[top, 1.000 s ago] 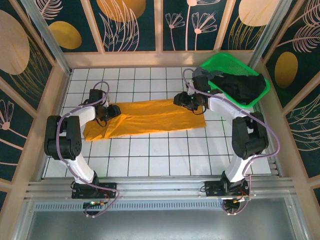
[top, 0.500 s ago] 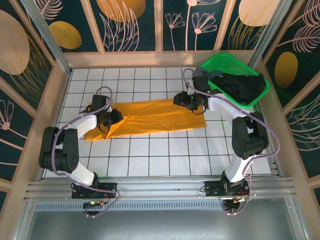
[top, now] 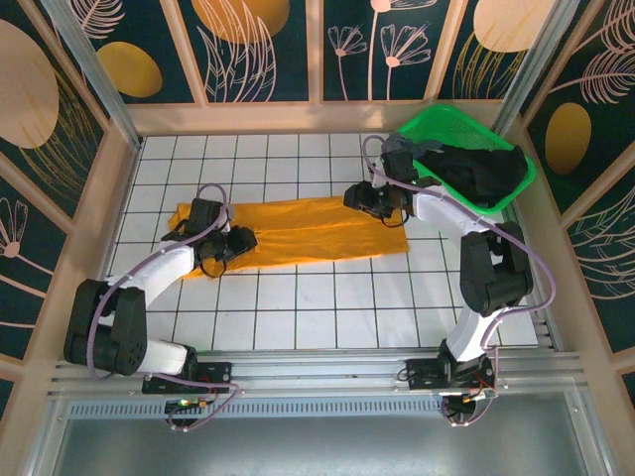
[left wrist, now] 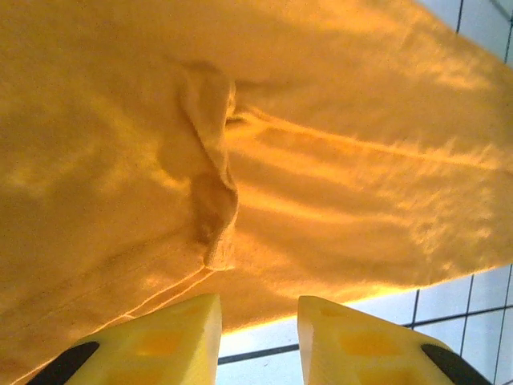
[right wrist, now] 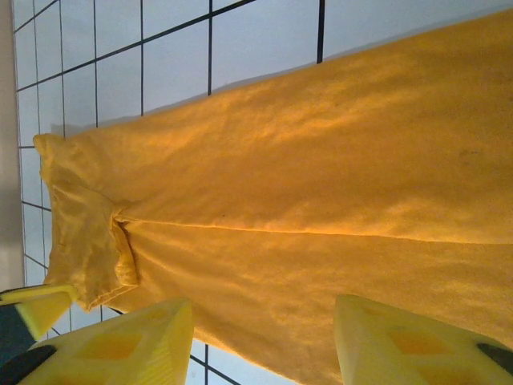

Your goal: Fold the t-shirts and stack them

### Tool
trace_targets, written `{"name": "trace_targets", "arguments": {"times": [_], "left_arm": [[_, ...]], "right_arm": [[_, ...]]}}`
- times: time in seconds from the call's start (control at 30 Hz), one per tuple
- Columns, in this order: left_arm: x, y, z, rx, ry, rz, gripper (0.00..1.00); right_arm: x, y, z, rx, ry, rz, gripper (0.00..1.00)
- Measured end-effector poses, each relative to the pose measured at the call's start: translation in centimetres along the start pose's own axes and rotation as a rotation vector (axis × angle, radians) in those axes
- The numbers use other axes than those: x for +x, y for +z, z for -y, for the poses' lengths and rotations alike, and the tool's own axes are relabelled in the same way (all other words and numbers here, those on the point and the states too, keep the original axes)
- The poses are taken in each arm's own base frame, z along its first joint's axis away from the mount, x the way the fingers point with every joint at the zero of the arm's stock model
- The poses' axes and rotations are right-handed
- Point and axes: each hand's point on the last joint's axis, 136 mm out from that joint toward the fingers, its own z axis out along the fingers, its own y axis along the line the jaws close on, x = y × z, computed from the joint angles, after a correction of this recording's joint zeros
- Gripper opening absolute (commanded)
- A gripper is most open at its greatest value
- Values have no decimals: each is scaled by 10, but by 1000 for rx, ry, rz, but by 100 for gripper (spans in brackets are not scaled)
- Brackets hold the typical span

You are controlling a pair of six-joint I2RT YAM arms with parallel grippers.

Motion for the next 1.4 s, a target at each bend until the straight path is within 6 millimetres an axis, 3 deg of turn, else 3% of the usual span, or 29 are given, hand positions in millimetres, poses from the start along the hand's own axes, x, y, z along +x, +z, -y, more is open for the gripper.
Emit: {"name": "trace_targets", "arguments": {"times": [0.1, 0.23, 0.43, 0.67, 0.77, 0.87, 1.03, 1.1, 1.23, 1.4], "left_arm": [[-15, -2, 5, -10, -10, 40, 26], [-21, 14, -1, -36, -48, 32, 24], [-8, 41, -16, -69, -92, -35, 22], [15, 58, -2, -63, -40, -94, 21], [16, 58, -1, -64, -27, -95, 27], [15, 54, -3, -80, -5, -87, 39], [-6, 22, -5, -137, 36, 4, 40], [-27, 6, -19, -163, 2, 62, 39], [-60, -21, -81, -289, -126, 149, 37], [-66, -28, -126, -394, -181, 134, 35]], "right_arm": [[3, 1, 3, 4, 5, -5, 50], [5, 2, 5, 8, 9, -11, 49], [14, 6, 13, 19, 20, -30, 48], [23, 7, 19, 28, 28, -41, 47], [22, 7, 18, 26, 29, -37, 47], [21, 7, 18, 24, 32, -35, 47], [19, 8, 13, 3, 18, -28, 48], [20, 9, 7, -14, 2, -30, 49], [30, 14, -11, -60, -37, -56, 49], [38, 17, -21, -89, -52, -82, 50]]}}
